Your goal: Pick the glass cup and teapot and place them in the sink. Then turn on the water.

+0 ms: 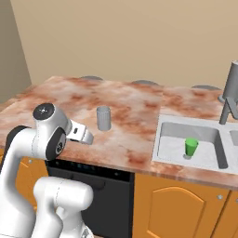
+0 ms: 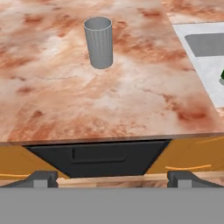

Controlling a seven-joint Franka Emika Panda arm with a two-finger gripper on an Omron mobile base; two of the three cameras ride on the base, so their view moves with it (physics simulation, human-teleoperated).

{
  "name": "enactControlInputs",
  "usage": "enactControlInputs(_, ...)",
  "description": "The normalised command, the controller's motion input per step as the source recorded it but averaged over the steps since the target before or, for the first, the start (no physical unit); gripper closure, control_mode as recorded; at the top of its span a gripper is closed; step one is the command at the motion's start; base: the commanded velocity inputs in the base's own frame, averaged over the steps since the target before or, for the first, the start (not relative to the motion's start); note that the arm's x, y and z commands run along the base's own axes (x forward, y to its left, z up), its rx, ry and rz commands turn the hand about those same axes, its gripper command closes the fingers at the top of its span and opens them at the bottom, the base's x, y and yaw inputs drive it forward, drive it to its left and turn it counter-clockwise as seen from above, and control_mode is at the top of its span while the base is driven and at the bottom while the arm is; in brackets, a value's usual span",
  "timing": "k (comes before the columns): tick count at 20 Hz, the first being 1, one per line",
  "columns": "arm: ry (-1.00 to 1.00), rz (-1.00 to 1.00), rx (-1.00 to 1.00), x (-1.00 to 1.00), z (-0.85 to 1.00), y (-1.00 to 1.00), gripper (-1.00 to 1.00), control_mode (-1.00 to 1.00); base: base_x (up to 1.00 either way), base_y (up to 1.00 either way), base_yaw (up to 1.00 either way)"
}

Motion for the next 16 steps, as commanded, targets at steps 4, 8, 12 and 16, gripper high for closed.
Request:
enactControlInputs(4, 0.0, 0.0, 0.0, 0.0, 0.0, 0.0, -1.0, 1.0, 0.29, 0.0, 0.0)
enactControlInputs(8, 0.0, 0.0, 0.0, 0.0, 0.0, 0.0, -1.0, 1.0, 0.31, 0.0, 0.0)
enactControlInputs(12, 0.0, 0.0, 0.0, 0.0, 0.0, 0.0, -1.0, 1.0, 0.51, 0.0, 0.0)
enactControlInputs(16, 0.0, 0.0, 0.0, 0.0, 0.0, 0.0, -1.0, 1.0, 0.73, 0.03, 0.0)
